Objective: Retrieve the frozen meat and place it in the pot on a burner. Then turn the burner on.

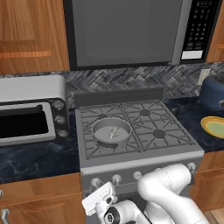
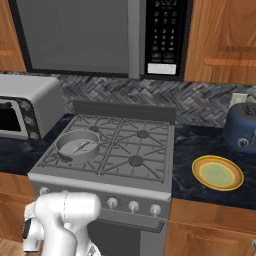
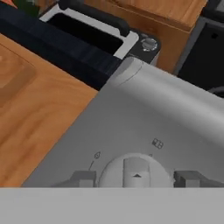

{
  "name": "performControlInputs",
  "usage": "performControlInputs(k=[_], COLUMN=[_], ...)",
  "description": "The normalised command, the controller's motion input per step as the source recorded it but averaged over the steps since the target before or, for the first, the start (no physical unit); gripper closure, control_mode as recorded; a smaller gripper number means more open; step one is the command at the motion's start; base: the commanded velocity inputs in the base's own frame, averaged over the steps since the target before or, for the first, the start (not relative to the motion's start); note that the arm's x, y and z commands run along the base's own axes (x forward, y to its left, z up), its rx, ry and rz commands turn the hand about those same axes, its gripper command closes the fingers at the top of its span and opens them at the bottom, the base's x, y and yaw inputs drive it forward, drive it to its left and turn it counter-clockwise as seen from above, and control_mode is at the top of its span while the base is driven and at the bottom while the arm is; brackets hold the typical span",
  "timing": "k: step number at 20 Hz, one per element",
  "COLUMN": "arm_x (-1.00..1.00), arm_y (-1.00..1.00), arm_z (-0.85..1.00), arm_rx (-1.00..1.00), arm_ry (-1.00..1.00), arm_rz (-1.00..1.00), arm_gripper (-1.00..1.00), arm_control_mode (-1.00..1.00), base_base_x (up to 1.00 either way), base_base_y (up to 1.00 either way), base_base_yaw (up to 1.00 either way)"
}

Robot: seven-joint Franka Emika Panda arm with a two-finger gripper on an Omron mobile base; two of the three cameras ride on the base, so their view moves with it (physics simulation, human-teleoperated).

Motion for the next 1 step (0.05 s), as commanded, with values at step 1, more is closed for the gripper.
performControlInputs(k=[1], arm_x=[0.09], arm_y=[0.48], arm_z=[-0.26], arm_rx=[-0.23], arm_ry=[0.09], arm_rz=[0.42], arm_gripper=[1.0], arm_control_mode=[-1.0], base_base_x=[0.0], base_base_y=[0.0], base_base_yaw=[0.0])
